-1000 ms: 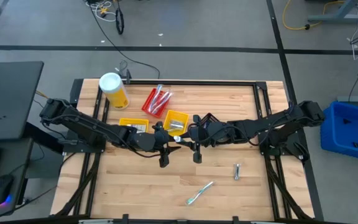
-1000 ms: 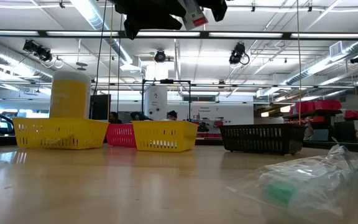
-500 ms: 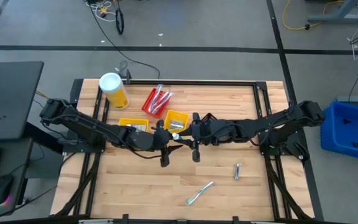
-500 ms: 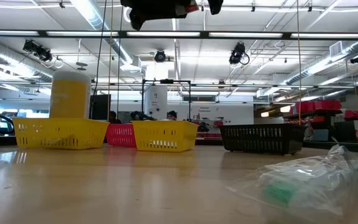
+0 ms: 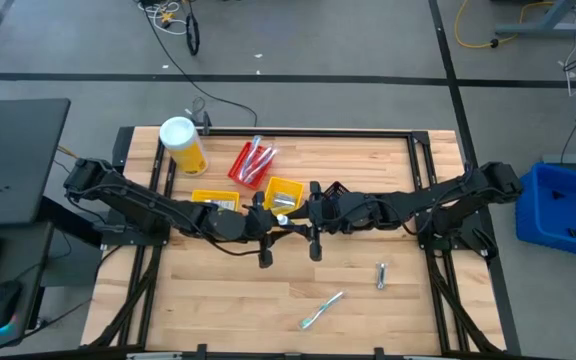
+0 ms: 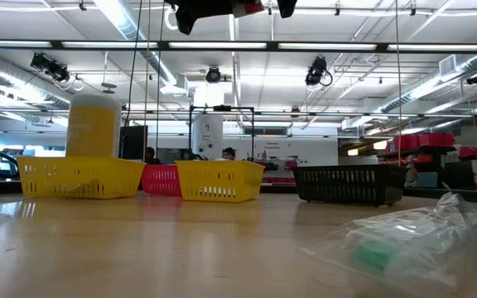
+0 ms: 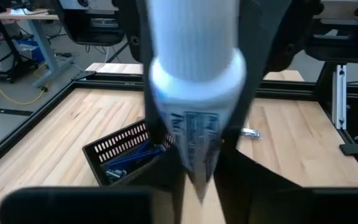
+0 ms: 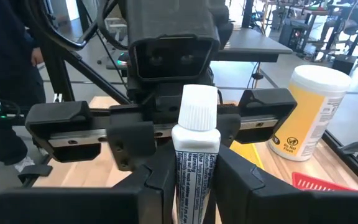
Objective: Pick & Place Travel size toiletries
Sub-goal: Put the white toothpaste into the left yellow bin, then put the green toothbrush into the red bin
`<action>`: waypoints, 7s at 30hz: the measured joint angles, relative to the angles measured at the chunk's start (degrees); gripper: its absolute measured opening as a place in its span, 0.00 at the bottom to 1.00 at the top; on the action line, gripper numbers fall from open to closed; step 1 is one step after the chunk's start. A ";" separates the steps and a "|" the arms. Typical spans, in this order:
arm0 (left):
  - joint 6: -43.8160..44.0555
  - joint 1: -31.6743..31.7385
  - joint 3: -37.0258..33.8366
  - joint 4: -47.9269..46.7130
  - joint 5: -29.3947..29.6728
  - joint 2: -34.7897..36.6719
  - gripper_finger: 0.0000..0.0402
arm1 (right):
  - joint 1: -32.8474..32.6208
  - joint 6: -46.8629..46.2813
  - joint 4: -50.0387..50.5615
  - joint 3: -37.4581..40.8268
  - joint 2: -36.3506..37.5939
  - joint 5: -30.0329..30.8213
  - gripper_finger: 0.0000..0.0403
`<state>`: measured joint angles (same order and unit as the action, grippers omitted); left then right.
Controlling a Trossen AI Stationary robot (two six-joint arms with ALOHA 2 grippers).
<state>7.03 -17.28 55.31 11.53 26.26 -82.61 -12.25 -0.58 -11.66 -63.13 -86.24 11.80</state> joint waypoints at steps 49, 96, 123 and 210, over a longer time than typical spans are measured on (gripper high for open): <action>30.61 9.93 -1.54 -77.81 -0.70 1.98 0.08 | -2.36 -26.14 41.07 0.04 0.00 7.29 0.43; 22.52 5.71 -3.76 -68.64 2.35 10.13 0.37 | -14.63 -13.47 -7.52 32.72 -0.41 -11.90 0.37; 10.10 1.11 -3.74 -41.53 -1.75 15.10 0.36 | -20.46 -12.85 -13.08 28.87 -11.23 -11.02 0.36; -1.58 2.21 -3.77 -10.20 -5.69 4.63 0.35 | 3.56 15.92 40.05 -2.28 -7.52 4.12 0.09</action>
<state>5.45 -15.07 51.54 1.33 20.57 -77.98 -8.69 15.34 28.39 -65.41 -93.76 15.92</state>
